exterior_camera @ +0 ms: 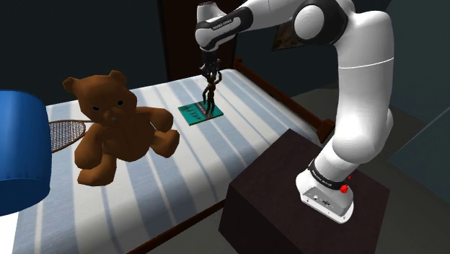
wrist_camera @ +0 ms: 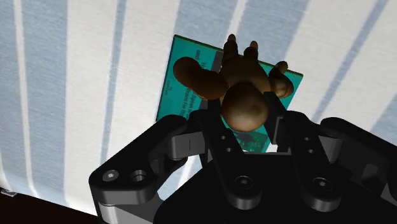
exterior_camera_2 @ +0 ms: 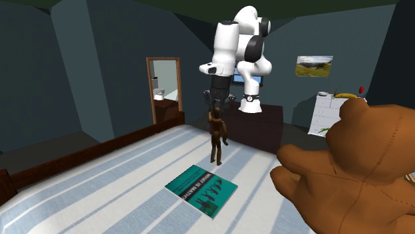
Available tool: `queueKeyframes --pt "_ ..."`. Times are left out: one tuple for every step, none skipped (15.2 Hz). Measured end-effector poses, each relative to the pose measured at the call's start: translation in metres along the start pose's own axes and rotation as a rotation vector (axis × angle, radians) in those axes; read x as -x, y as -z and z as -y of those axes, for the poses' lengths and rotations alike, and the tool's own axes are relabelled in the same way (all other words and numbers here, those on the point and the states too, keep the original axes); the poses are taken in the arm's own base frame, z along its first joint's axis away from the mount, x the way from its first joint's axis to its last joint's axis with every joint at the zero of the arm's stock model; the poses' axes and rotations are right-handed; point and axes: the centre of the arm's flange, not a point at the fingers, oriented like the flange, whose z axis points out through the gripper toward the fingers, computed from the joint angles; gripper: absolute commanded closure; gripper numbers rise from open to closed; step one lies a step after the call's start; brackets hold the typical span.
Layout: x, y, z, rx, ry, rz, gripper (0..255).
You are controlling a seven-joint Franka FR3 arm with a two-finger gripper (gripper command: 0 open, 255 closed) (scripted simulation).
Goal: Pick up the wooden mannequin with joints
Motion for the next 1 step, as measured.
queueKeyframes --pt "-0.0004 0.0034 -0.0006 0.000 0.000 0.000 255"
